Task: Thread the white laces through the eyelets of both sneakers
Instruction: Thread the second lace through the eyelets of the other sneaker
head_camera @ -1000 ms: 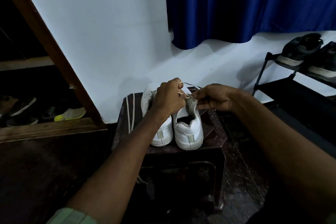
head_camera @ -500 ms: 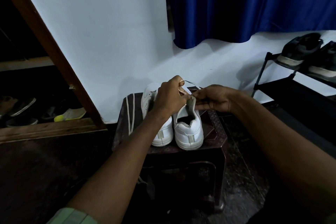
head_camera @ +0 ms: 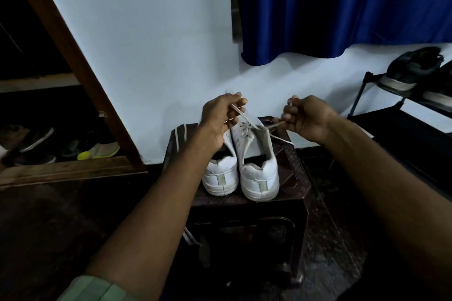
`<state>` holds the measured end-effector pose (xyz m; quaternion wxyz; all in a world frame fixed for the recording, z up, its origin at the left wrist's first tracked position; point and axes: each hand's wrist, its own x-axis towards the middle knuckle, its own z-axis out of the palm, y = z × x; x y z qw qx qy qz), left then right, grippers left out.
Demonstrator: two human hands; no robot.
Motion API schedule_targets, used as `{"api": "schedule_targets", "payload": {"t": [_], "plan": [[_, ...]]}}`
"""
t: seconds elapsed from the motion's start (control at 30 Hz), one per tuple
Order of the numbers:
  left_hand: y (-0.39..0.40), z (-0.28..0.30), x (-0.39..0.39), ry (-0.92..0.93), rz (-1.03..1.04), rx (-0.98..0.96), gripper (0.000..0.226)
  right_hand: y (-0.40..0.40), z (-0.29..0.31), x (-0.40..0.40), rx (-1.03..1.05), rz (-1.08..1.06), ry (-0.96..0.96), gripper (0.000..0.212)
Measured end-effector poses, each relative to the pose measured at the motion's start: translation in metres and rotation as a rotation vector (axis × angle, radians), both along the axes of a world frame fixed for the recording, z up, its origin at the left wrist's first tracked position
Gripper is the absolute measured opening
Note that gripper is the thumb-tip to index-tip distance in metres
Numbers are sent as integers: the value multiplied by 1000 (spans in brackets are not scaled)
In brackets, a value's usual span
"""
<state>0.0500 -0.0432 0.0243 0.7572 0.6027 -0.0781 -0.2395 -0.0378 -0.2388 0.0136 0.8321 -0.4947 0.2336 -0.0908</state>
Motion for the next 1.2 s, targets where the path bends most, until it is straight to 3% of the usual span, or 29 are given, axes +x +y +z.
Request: {"api": "schedule_targets", "payload": {"t": [0.07,0.13,0.17,0.23,0.3,0.37,0.43,0.5,0.53,0.6,0.73,0.83,0.97,1.1,1.13,1.2], "plan": [[0,2,1,-17,9,-26,6,-5,-4,1,-318,-18,88,26],[0,3,2,-52,28,-34,11,-6,-5,-3,-810,142,203,26],[1,3,3,-86,40,-12,12,-4,-4,-6,-958,257,257,24],[4,4,3,-186,56,66,11,1,0,-10,-1017,398,285,13],[8,2,5,-350,66,197,9,2,3,-9,-958,332,192,13],[10,-2,8,-582,84,390,22,1,3,-6,-775,213,60,20],[11,-7,8,-789,139,636,35,-4,2,-2,-448,127,-55,25],[13,-9,8,-949,215,816,28,-9,-1,1,-112,100,-120,34],[14,-10,9,-1011,215,873,21,-11,-2,1,-57,97,-90,37],[15,-14,14,-1096,132,928,22,-11,-4,1,-251,87,46,37],[11,-23,21,-991,-76,890,55,-7,-6,-3,-788,310,286,22],[7,-24,18,-806,-240,813,70,-2,-6,-7,-867,541,349,10],[2,-24,8,-776,-348,789,79,-4,-8,-4,-625,353,149,26],[2,-22,11,-757,-359,803,70,-11,-3,-5,85,176,-91,29],[3,-21,13,-747,-357,798,67,-12,-3,-6,166,127,-110,28],[5,-20,14,-724,-351,769,59,-14,-3,-4,95,60,-35,27]]}}
